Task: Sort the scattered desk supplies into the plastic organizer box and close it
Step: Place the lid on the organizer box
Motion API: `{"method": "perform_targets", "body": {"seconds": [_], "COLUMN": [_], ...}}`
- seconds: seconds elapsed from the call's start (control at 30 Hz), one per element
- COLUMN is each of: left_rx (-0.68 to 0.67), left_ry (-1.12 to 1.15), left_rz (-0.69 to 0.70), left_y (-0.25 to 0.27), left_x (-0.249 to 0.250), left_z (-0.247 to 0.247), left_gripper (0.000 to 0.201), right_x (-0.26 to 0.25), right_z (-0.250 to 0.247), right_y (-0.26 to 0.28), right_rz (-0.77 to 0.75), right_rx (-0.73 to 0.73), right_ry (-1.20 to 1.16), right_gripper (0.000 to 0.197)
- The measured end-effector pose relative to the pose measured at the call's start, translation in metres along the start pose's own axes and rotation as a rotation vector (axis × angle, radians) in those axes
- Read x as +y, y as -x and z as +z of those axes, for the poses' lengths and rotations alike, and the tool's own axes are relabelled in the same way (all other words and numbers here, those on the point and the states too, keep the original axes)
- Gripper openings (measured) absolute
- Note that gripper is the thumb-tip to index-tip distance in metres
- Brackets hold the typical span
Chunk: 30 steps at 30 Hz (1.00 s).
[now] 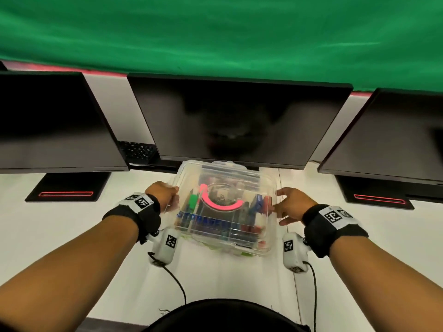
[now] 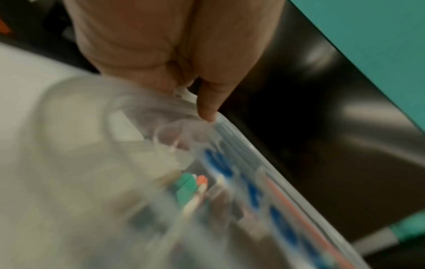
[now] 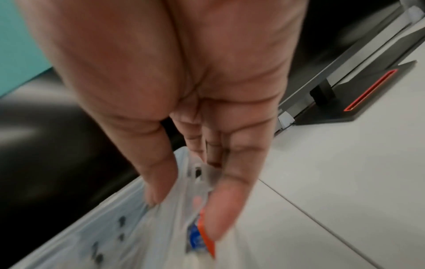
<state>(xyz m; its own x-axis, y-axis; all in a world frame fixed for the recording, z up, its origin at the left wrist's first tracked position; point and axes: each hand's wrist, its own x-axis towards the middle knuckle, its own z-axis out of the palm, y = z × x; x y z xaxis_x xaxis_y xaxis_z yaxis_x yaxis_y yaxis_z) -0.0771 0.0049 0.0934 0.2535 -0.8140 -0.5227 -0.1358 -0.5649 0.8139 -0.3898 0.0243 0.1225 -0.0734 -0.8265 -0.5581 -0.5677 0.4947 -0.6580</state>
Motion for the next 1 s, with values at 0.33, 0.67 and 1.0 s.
{"method": "perform_targets", "body": {"seconds": [0.33, 0.67, 1.0], "left_rx": [0.101, 0.205, 0.191], "left_ry": [-0.969, -1.001, -0.950], "left_rz": [0.142, 0.208, 0.281], "left_y": [-0.008, -0.010, -0.011], "left_x": [-0.009, -0.006, -0.009], "left_z": [-0.001, 0.012, 0.020], "left_gripper": [0.051, 0.052, 0.035], "right_x": [0.007, 0.016, 0.018], "right_z": [0.016, 0.022, 0.024], "right_y": [-0.003, -0.006, -0.016], "right_rz": [0.031, 0.070, 0.061], "right_rx": [0.105, 0.257, 0.223], "right_ry": [0.154, 0.384, 0.351], "right_gripper": [0.061, 0.056, 0.032]}}
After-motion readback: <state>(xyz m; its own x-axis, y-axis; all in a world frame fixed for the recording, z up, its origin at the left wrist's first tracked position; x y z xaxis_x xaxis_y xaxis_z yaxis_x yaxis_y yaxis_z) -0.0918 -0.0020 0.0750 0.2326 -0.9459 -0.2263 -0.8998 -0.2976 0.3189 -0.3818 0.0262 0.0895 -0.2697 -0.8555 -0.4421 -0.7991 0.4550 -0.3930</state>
